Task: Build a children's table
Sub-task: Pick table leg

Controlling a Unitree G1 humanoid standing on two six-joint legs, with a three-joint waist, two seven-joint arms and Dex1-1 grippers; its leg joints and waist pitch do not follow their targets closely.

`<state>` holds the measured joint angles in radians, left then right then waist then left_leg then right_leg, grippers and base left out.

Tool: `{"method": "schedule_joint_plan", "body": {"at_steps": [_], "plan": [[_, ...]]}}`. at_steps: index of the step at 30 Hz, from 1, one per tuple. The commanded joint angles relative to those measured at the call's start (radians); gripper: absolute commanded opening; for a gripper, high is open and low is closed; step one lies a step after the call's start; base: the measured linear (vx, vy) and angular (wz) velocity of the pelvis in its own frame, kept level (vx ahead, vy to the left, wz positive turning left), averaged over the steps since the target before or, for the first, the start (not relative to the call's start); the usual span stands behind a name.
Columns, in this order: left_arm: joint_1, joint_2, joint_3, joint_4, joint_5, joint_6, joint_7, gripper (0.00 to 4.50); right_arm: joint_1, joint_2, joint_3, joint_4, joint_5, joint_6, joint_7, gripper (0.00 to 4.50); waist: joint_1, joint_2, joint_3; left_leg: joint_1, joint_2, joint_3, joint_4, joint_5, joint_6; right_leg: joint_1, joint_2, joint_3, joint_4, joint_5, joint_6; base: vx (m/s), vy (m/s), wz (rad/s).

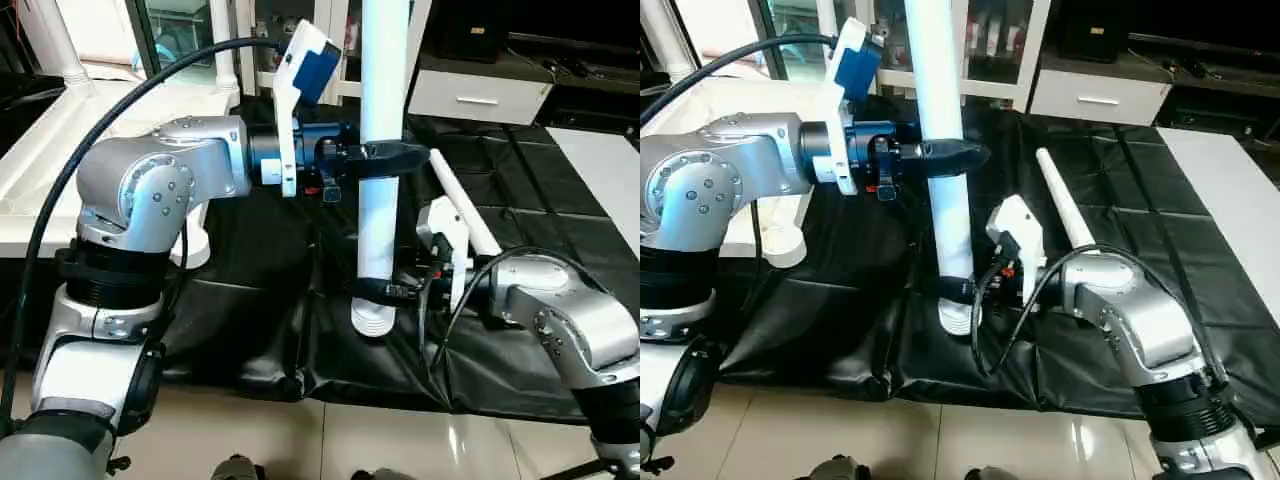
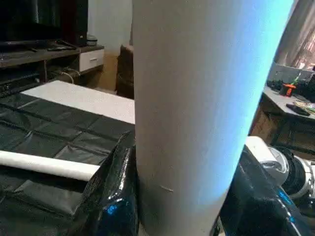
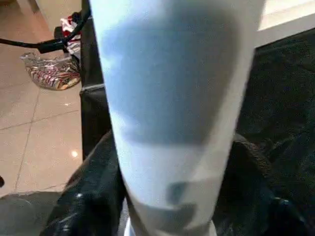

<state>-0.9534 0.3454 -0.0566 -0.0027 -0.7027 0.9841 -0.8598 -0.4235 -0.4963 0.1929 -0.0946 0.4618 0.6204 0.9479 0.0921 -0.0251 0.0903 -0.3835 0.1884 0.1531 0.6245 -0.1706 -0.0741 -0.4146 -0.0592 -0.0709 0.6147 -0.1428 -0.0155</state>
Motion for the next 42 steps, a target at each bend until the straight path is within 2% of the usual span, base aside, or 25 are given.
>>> {"method": "schedule_joint_plan", "body": {"at_steps": [1,6,15,18,20,23,24,25,27,29,33,35,36,37,38,39,40,42], "plan": [[-0.035,-0.008,-0.006,-0.034,-0.015,-0.005,-0.014,1.72,0.002,-0.006,0.004,0.016,-0.011,0.007,-0.004,2.28,0.002,0.005,-0.089,0.014,0.028,-0.004,-0.073,-0.243,-0.005,0.057,-0.073,0.039,-0.087,-0.421,-0.143,0.0,0.0,0.0],[-0.035,-0.009,-0.003,-0.036,-0.018,-0.005,-0.013,1.72,0.005,-0.001,0.001,0.014,-0.008,0.01,-0.005,1.96,0.002,0.005,-0.089,0.015,0.028,-0.005,-0.073,-0.243,-0.005,0.056,-0.073,0.039,-0.087,-0.424,-0.141,0.0,0.0,0.0],[-0.036,-0.001,-0.005,-0.034,-0.01,-0.007,-0.018,1.72,0.008,0.003,-0.001,0.013,-0.011,0.006,-0.011,1.89,0.002,0.008,-0.089,0.015,0.029,-0.005,-0.074,-0.248,-0.007,0.057,-0.073,0.039,-0.085,-0.413,-0.147,0.0,0.0,0.0],[-0.037,0.003,-0.01,-0.029,0.016,-0.018,0.004,1.72,0.01,0.005,-0.005,0.011,-0.01,0.003,-0.014,1.89,0.003,0.009,-0.089,0.015,0.029,-0.005,-0.073,-0.249,-0.008,0.057,-0.073,0.039,-0.085,-0.404,-0.151,0.0,0.0,0.0],[-0.044,-0.001,0.0,-0.007,-0.001,0.018,0.013,2.42,0.011,0.007,-0.01,0.011,-0.009,0.001,-0.017,1.89,0.004,0.011,-0.09,0.016,0.029,-0.005,-0.073,-0.249,-0.009,0.057,-0.073,0.039,-0.083,-0.401,-0.154,0.0,0.0,0.0],[-0.039,0.003,0.014,-0.007,-0.023,0.044,0.008,2.5,0.009,0.01,-0.021,0.008,-0.005,-0.002,-0.022,1.88,0.003,0.01,-0.091,0.016,0.028,-0.006,-0.073,-0.247,-0.01,0.058,-0.073,0.039,-0.083,-0.397,-0.156,0.0,0.0,0.0],[-0.038,0.002,0.018,-0.007,-0.029,0.048,0.008,2.74,0.009,0.011,-0.025,0.005,-0.003,-0.002,-0.024,1.88,0.004,0.009,-0.092,0.015,0.028,-0.005,-0.072,-0.246,-0.01,0.059,-0.073,0.039,-0.083,-0.396,-0.157,0.0,0.0,0.0],[-0.036,0.006,0.021,-0.009,-0.036,0.054,0.003,2.83,0.007,0.014,-0.036,0.0,0.004,-0.001,-0.03,1.88,0.005,0.011,-0.093,0.015,0.028,-0.006,-0.072,-0.244,-0.011,0.059,-0.073,0.039,-0.082,-0.391,-0.159,0.0,0.0,0.0],[-0.035,0.008,0.022,-0.01,-0.037,0.057,0.002,2.93,0.007,0.015,-0.04,-0.002,0.007,-0.001,-0.032,1.88,0.004,0.01,-0.092,0.015,0.028,-0.005,-0.072,-0.245,-0.011,0.059,-0.072,0.039,-0.082,-0.389,-0.159,0.0,0.0,0.0],[-0.039,0.008,0.038,-0.004,-0.051,0.08,0.011,3.06,0.006,0.021,-0.061,-0.005,0.016,-0.005,-0.043,1.88,0.006,0.014,-0.092,0.016,0.028,-0.006,-0.072,-0.248,-0.013,0.058,-0.073,0.039,-0.081,-0.386,-0.163,0.0,0.0,0.0],[-0.035,0.012,0.042,-0.003,-0.057,0.096,0.013,3.38,0.001,0.035,-0.097,-0.005,0.037,-0.006,-0.064,1.88,0.007,0.015,-0.093,0.016,0.028,-0.006,-0.073,-0.255,-0.013,0.058,-0.073,0.039,-0.082,-0.386,-0.166,0.0,0.0,0.0],[-0.03,0.015,0.051,0.003,-0.055,0.104,0.027,3.63,-0.013,0.044,-0.145,0.0,0.064,-0.006,-0.089,1.88,0.009,0.018,-0.093,0.018,0.029,-0.007,-0.073,-0.258,-0.016,0.058,-0.073,0.038,-0.081,-0.379,-0.168,0.0,0.0,0.0],[-0.03,0.015,0.051,0.003,-0.055,0.104,0.027,3.63,-0.013,0.044,-0.145,0.0,0.064,-0.006,-0.089,1.88,0.01,0.017,-0.093,0.018,0.029,-0.007,-0.073,-0.258,-0.016,0.058,-0.073,0.038,-0.081,-0.375,-0.169,0.0,0.0,0.0],[-0.024,0.02,0.058,0.007,-0.053,0.107,0.033,3.76,-0.027,0.042,-0.185,0.011,0.081,-0.007,-0.103,1.87,0.014,0.02,-0.094,0.02,0.028,-0.006,-0.073,-0.258,-0.016,0.057,-0.073,0.038,-0.08,-0.375,-0.169,0.0,0.0,0.0],[-0.017,0.025,0.064,0.01,-0.047,0.107,0.043,3.76,-0.038,0.034,-0.218,0.023,0.093,-0.005,-0.111,1.87,0.014,0.018,-0.094,0.019,0.027,-0.005,-0.072,-0.259,-0.017,0.057,-0.072,0.038,-0.081,-0.378,-0.168,0.0,0.0,0.0],[-0.017,0.025,0.064,0.01,-0.047,0.107,0.043,3.82,-0.038,0.034,-0.218,0.023,0.093,-0.005,-0.111,1.87,0.015,0.018,-0.095,0.019,0.027,-0.006,-0.072,-0.258,-0.017,0.058,-0.072,0.037,-0.08,-0.378,-0.168,0.0,0.0,0.0],[-0.01,0.028,0.072,0.008,-0.05,0.111,0.045,4.03,-0.041,0.026,-0.24,0.03,0.097,-0.006,-0.115,1.87,0.019,0.02,-0.094,0.02,0.027,-0.005,-0.072,-0.256,-0.017,0.057,-0.072,0.038,-0.081,-0.381,-0.166,0.0,0.0,0.0],[0.004,0.041,0.077,-0.003,-0.049,0.111,0.047,4.08,-0.041,0.013,-0.275,0.044,0.101,-0.009,-0.118,1.87,0.024,0.018,-0.094,0.018,0.025,-0.004,-0.072,-0.244,-0.013,0.058,-0.072,0.038,-0.081,-0.385,-0.159,0.0,0.0,0.0]]}}
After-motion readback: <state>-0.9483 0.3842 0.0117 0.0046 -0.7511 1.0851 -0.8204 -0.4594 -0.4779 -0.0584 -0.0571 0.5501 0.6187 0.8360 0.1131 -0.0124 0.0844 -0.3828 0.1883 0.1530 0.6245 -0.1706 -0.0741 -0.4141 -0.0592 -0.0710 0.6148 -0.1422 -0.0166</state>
